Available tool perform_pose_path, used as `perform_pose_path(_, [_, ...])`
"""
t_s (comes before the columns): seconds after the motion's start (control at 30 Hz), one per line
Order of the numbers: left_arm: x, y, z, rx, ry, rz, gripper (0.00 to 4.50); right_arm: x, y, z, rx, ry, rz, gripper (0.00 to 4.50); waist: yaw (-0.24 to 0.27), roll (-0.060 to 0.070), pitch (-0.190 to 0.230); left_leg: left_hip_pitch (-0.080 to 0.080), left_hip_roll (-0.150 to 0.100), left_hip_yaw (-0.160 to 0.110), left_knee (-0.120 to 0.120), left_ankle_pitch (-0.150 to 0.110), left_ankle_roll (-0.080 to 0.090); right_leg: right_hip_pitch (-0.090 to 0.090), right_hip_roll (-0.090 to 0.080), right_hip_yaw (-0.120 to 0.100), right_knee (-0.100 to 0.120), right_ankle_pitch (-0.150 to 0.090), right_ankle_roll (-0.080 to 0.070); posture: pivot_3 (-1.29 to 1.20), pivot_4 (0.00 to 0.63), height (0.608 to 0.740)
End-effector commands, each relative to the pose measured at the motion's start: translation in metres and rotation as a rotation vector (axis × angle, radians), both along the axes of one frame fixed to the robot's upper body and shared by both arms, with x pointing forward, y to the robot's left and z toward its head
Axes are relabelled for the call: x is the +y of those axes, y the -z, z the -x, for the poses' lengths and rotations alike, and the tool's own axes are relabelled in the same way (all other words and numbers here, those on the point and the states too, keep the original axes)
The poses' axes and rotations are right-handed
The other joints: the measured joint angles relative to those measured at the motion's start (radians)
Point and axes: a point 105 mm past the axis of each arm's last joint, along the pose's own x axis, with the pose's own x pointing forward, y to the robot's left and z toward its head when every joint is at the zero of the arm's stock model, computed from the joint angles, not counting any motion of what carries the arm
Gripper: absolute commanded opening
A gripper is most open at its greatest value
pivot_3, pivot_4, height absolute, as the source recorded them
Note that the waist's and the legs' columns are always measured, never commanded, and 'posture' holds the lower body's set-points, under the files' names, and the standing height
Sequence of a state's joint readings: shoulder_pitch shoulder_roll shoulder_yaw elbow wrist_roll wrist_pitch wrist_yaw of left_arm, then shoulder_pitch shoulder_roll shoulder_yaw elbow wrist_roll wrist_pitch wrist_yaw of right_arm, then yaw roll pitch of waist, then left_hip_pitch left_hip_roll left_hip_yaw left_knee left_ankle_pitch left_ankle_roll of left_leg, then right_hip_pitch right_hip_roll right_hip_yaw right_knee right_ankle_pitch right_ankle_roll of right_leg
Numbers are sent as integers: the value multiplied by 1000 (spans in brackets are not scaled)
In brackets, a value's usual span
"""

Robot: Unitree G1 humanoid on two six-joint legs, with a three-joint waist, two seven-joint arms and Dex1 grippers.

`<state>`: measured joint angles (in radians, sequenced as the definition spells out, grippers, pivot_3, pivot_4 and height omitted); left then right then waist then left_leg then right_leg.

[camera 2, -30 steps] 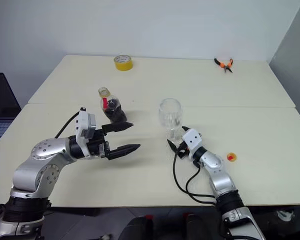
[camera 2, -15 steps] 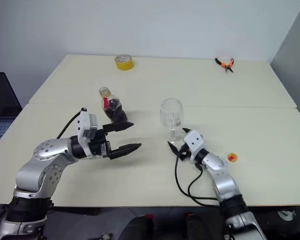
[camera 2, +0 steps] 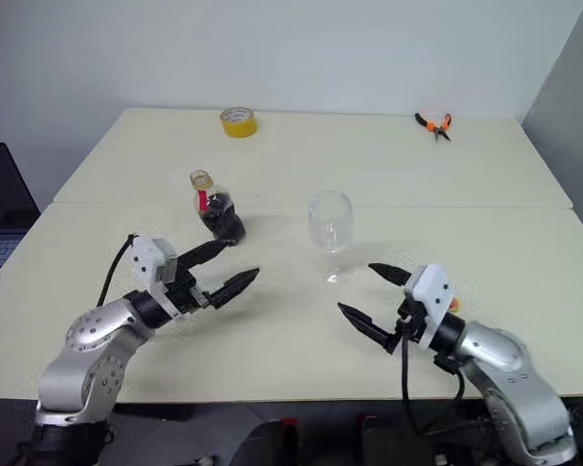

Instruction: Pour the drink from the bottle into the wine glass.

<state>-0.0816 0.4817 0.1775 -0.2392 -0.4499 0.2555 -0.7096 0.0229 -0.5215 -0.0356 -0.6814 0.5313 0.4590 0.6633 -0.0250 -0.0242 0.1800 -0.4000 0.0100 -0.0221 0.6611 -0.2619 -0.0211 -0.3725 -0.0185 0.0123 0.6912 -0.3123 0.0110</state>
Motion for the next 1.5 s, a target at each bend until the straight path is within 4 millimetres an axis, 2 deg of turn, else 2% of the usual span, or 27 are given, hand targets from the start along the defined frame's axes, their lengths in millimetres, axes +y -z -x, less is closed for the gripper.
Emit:
perform_pose_path(0.03, [14, -9, -3, -101, -154, -8, 4500, 3, -22, 13, -24, -58, -30, 4460, 1, 0, 0, 0, 0, 0, 0, 0, 0, 0, 0, 0, 0, 0, 0, 0, 150, 740])
perform_pose_path(0.13, [19, -6, -10, -122, -273, -23, 4500, 5, -31, 14, -25, -87, -25, 4460, 3, 0, 0, 0, 0, 0, 0, 0, 0, 1, 0, 0, -1, 0, 0, 0, 150, 740])
perform_pose_path(0.2, [21, 0, -17, -70, -329, -25, 4500, 6, -35, 12, -29, -88, -29, 4460, 3, -1, 0, 0, 0, 0, 0, 0, 0, 1, 0, -1, -1, 0, 0, 0, 150, 740])
perform_pose_path(0.37, [24, -5, -31, -90, -410, -38, 4500, 9, -40, 9, -32, -86, -33, 4460, 4, -1, 0, -1, -1, 0, 0, 0, 0, 1, 0, -1, -1, 0, 0, 0, 150, 740])
perform_pose_path(0.53, [34, -8, -61, -94, -551, -28, 4500, 14, -41, 9, -34, -110, -25, 4460, 11, -1, 0, -1, -1, 0, 1, 0, 0, 1, 0, -1, -1, 0, 0, 0, 150, 740])
perform_pose_path(1.0, [27, 0, -102, -69, -563, -20, 4500, 18, -41, 9, -51, -119, -18, 4460, 23, -2, 0, -1, -1, 0, 1, 0, 0, 0, 0, -2, -1, 0, 0, 0, 150, 740])
perform_pose_path(1.33, [23, -4, -115, -90, -548, 23, 4500, 18, -37, 9, -51, -114, -11, 4460, 23, -2, 0, -1, -1, 0, 1, 0, 0, 0, 0, -1, -2, 0, 0, 0, 150, 740])
perform_pose_path(1.43, [19, -10, -115, -109, -528, 43, 3896, 17, -36, 8, -53, -105, -8, 4500, 23, -2, 0, -1, -1, 0, 1, 0, 0, 0, 0, -1, -2, 0, 0, 0, 150, 740])
perform_pose_path(1.5, [18, -13, -115, -116, -515, 53, 3223, 16, -36, 8, -54, -101, -9, 4500, 23, -2, 0, -1, -1, 0, 1, 0, 0, 0, 0, -1, -2, 0, 0, 0, 150, 740])
